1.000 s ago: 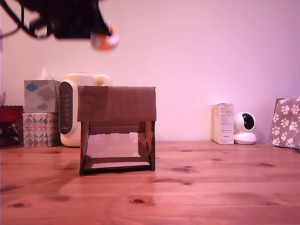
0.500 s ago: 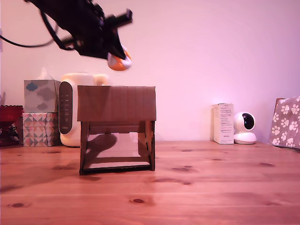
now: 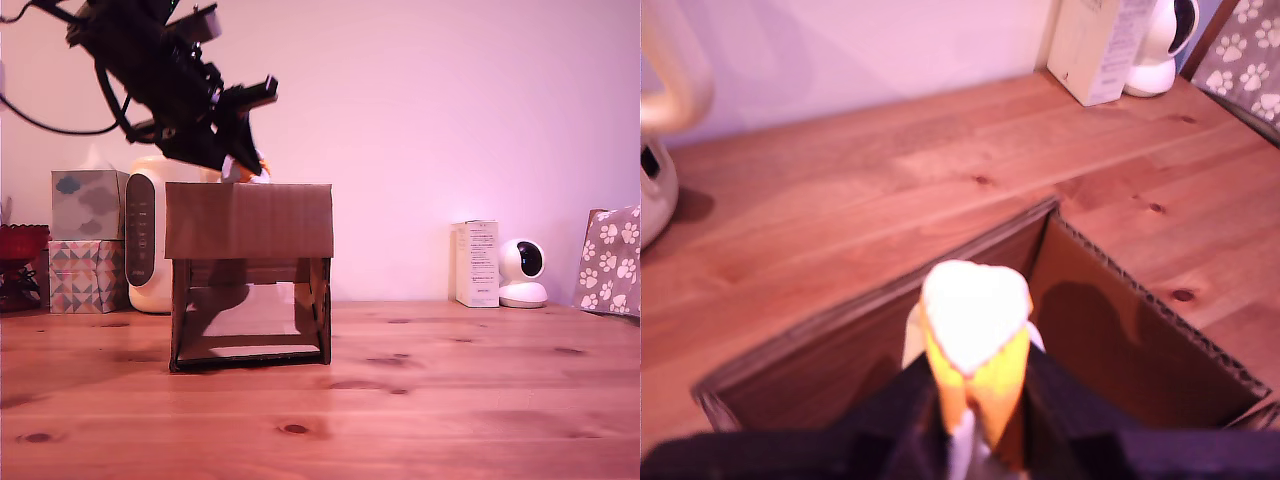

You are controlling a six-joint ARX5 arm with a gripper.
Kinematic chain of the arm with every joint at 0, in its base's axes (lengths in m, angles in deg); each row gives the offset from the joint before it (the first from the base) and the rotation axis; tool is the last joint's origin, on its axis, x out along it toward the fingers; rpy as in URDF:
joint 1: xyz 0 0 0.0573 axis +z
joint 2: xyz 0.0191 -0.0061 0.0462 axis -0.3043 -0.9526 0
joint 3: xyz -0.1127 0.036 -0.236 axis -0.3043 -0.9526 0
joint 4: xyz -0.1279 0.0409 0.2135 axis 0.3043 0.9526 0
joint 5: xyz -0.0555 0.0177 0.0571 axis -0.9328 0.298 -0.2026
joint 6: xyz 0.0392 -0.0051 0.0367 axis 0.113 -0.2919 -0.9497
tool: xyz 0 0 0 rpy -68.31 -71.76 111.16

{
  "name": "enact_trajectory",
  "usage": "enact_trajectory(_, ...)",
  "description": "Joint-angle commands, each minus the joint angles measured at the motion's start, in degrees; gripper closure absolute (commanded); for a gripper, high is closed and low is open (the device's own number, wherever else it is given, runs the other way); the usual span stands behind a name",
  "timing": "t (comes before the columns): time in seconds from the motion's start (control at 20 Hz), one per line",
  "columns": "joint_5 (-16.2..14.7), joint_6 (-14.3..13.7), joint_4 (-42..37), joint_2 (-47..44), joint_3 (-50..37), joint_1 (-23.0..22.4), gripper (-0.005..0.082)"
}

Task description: Drop the footbag into the cardboard dice tower

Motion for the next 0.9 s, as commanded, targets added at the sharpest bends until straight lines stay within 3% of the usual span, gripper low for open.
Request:
enact_trajectory(0.0, -0.61, -1.18, 0.92, 0.31, 1.62, -0.07, 0.0065)
enact_trajectory(0.2, -0.74, -2.29, 8.13, 0.76, 4.98, -0.39, 0.0067)
enact_trajectory(0.25, -0.92, -3.21, 9.44, 1.46, 5.2, -0.66, 0.0105)
enact_trajectory(0.3, -1.14, -3.43, 10.51, 2.1, 5.2, -0.87, 0.0185)
enact_trajectory(0.35, -1.51, -3.43, 11.76, 2.97, 5.2, -0.94, 0.0322)
enact_trajectory(0.45, -2.08, -3.41, 14.58, 4.7, 5.2, -1.4, 0.0715)
enact_trajectory(0.5, -2.8, -3.41, 16.24, 5.7, 5.2, -1.42, 0.0785)
enact_trajectory(0.85, -4.17, -3.78, 21.73, 10.62, 4.5, -3.8, 0.0787)
